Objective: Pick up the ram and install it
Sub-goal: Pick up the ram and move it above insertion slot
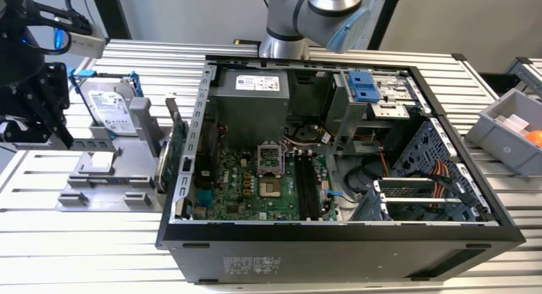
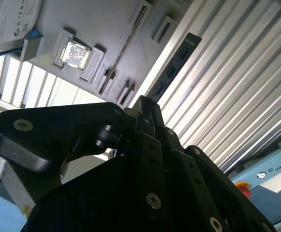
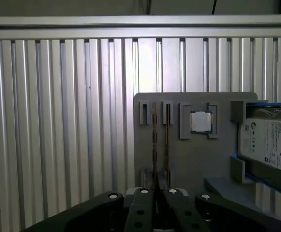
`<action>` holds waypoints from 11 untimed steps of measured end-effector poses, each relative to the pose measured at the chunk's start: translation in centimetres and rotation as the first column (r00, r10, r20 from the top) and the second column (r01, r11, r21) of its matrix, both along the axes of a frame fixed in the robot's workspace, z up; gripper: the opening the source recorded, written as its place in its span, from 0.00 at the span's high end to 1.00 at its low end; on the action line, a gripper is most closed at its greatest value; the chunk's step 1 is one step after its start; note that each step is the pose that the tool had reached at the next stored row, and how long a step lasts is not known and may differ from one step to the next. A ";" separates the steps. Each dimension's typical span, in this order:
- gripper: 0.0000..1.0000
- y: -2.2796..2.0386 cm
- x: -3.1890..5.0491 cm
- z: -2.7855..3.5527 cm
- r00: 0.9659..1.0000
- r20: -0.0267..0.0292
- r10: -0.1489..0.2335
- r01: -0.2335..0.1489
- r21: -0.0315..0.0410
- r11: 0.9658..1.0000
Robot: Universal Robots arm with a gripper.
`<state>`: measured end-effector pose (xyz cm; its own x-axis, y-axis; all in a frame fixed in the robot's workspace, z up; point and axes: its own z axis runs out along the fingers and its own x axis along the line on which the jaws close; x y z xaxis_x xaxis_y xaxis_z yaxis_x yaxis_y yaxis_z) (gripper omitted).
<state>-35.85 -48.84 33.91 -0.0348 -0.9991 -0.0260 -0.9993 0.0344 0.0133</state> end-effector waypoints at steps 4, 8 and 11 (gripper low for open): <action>1.00 0.00 0.00 0.47 1.000 0.000 0.000 0.000 0.000 1.000; 1.00 0.00 0.00 0.53 1.000 0.000 0.000 0.000 0.000 1.000; 1.00 0.00 0.00 0.55 1.000 0.000 0.000 0.000 0.000 1.000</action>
